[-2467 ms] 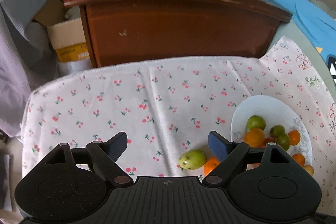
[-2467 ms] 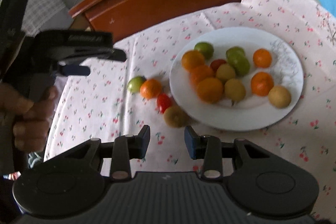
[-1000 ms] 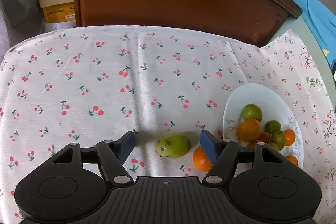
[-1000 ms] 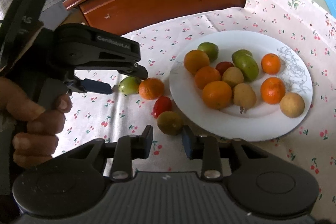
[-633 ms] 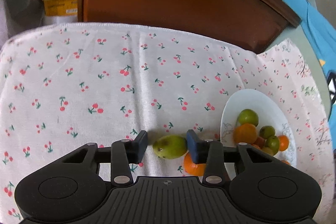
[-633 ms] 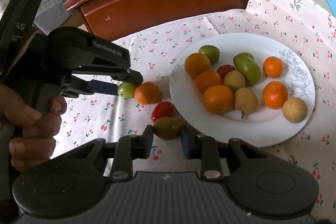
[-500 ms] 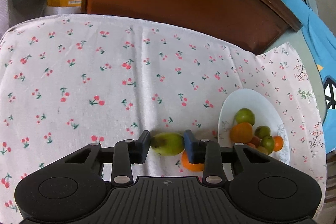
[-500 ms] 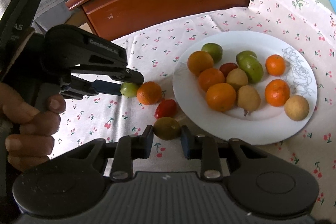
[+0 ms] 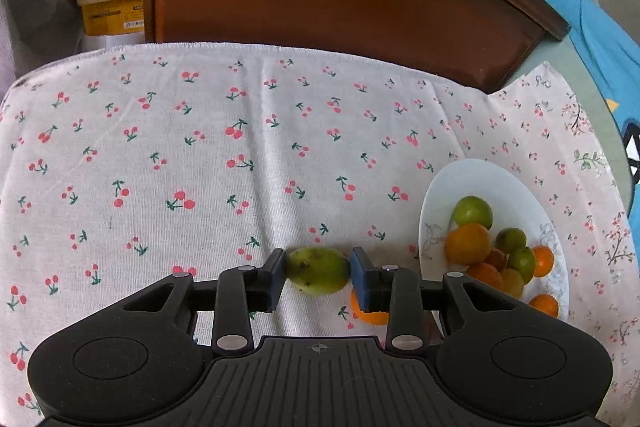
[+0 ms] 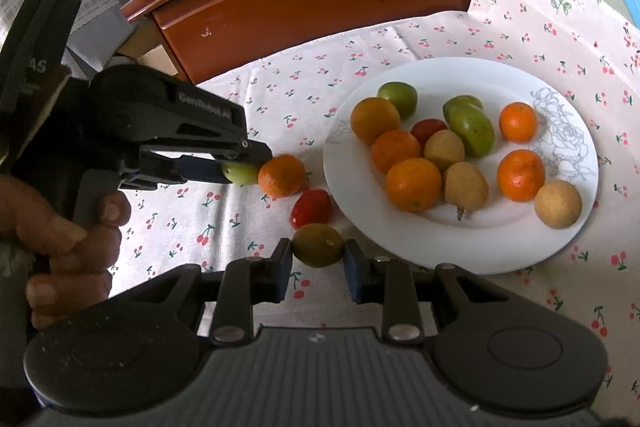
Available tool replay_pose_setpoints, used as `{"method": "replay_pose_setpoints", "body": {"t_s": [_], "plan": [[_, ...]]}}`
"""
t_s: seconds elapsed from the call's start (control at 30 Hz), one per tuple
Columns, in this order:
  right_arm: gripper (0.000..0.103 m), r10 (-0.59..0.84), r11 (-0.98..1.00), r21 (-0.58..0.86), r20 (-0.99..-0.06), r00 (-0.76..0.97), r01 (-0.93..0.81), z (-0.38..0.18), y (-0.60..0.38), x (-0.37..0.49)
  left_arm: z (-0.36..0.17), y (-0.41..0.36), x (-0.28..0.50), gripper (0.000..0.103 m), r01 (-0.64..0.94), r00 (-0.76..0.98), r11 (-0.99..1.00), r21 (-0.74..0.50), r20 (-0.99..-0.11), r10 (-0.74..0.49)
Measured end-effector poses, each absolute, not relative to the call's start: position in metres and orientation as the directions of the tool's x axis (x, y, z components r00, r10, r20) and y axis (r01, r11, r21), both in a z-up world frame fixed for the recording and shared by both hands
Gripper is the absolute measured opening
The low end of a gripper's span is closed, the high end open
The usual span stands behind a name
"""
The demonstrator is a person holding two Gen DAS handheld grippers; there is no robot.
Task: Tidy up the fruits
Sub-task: 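Close left gripper on the green pear while right closes on the brown fruit, then carry the green pear and brown fruit over the plate with both grippers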
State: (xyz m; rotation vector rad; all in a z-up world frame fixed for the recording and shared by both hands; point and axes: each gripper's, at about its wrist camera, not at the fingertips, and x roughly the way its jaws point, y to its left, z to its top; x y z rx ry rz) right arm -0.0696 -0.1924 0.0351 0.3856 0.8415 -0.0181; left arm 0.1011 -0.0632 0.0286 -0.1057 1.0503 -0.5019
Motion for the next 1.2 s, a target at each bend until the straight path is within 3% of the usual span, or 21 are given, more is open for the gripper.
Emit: {"method": "replay_pose_setpoints", "body": {"t_s": [0.6, 1.2], "plan": [[0.028, 0.138, 0.908, 0.379, -0.671, 0.729, 0.177, 0.060, -0.213, -0.074, 0.058, -0.060, 0.089, 0.031, 0.350, 0.502, 0.887, -0.301, -0.739, -0.449], [0.028, 0.030, 0.876, 0.413, -0.562, 0.826, 0.248, 0.111, -0.271, -0.077, 0.095, -0.088, 0.052, 0.031, 0.564, 0.525, 0.777, -0.281, -0.604, -0.599]]}}
